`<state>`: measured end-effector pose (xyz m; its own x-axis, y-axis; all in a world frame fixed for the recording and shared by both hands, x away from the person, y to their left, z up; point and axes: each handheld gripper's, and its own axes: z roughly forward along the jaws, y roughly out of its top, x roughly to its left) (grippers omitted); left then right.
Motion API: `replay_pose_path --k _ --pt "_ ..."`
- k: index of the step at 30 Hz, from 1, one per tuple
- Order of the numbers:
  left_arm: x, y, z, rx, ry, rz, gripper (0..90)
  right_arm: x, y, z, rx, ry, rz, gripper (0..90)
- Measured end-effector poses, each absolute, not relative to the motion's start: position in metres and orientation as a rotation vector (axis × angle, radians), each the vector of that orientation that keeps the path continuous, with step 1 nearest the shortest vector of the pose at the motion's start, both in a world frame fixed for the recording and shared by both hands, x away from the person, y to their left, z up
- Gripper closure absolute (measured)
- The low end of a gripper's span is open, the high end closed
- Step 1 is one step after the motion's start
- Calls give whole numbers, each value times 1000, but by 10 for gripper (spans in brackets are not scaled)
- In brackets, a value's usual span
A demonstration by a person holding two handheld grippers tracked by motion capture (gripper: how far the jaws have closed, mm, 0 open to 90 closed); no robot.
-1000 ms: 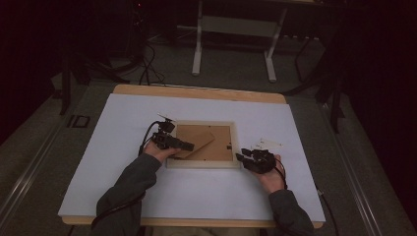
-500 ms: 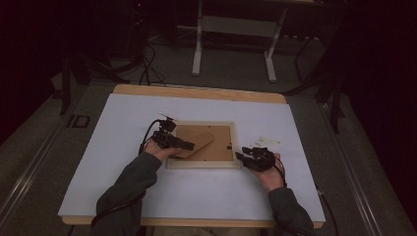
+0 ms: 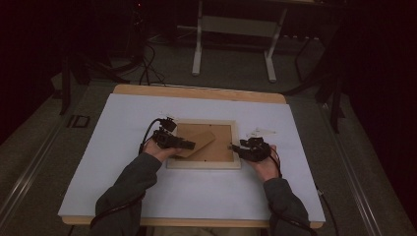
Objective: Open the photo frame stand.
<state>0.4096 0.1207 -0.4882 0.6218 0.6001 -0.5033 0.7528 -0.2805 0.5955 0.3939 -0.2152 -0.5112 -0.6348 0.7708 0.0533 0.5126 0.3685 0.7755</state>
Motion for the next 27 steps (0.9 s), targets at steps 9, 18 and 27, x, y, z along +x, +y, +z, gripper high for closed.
replay_pose_path --k 9,18,27 --pt "400 117 -480 2010 1015 -154 594 419 -211 -504 1205 2296 1165 465" --pt "392 117 -475 2014 977 -115 605 428 -211 -502 1270 2278 1189 434" --pt "382 117 -470 2027 916 -68 624 435 -215 -498 1307 2315 1251 370"
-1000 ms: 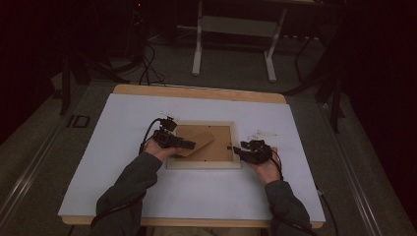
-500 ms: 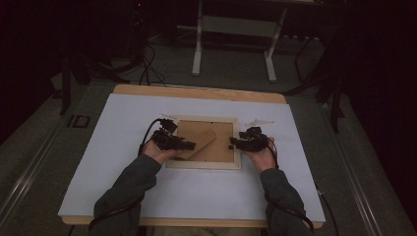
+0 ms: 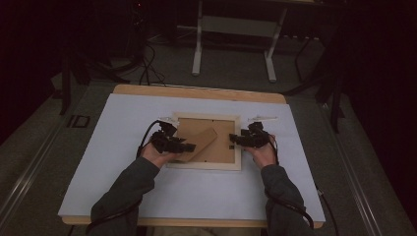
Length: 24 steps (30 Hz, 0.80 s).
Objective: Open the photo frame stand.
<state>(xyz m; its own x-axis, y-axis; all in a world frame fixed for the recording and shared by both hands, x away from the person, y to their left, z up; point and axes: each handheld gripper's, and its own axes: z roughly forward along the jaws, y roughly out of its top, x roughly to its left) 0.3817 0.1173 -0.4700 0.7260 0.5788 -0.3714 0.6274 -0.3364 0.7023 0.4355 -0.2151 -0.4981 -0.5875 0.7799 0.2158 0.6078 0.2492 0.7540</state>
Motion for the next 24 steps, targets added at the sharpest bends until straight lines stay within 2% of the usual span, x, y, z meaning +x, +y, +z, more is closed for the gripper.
replay_pose_path --k 11,24 --pt "377 118 -468 2033 876 -43 641 440 -217 -494 1337 2345 1301 363" --pt "372 119 -466 2030 811 -35 655 436 -224 -491 1405 2331 1394 430"
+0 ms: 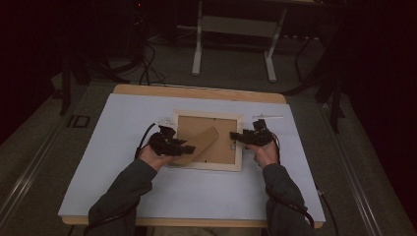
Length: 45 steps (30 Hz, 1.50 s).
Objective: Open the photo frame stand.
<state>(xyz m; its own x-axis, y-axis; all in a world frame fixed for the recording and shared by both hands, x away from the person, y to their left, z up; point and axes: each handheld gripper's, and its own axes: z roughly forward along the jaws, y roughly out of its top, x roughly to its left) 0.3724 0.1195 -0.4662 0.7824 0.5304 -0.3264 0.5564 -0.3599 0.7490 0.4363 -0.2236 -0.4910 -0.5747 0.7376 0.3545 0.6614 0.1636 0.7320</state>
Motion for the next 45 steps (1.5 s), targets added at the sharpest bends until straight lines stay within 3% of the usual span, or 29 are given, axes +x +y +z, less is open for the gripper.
replay_pose_path --k 11,36,45 --pt "373 118 -461 2039 771 -2 674 427 -235 -482 1428 2198 1459 577" --pt "386 111 -467 2076 786 95 776 419 -230 -455 1295 2026 1454 627" --pt "391 109 -466 2074 798 129 775 417 -228 -451 1253 1989 1438 627"
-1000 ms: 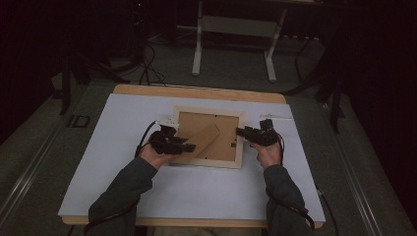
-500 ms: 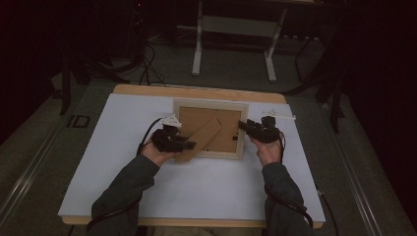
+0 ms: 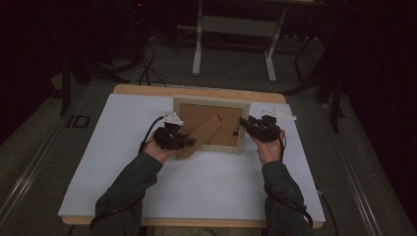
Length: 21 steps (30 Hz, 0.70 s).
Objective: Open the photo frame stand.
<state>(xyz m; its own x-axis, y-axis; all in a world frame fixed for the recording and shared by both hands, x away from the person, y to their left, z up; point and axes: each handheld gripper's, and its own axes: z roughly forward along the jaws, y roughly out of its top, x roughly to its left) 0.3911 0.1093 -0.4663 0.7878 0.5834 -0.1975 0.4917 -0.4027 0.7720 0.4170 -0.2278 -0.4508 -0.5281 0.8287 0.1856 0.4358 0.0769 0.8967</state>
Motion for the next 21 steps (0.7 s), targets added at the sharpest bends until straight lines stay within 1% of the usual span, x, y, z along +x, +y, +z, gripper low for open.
replay_pose_path --k 5,15,18,21 --pt "392 109 -467 2065 801 155 774 416 -225 -443 1199 1980 1410 627" --pt "393 105 -472 2092 808 210 771 413 -227 -446 1148 1986 1397 623" --pt "395 103 -474 2111 828 249 774 412 -224 -447 1126 1986 1383 621" --pt "394 104 -475 2093 831 238 785 411 -220 -448 1104 1988 1351 620"
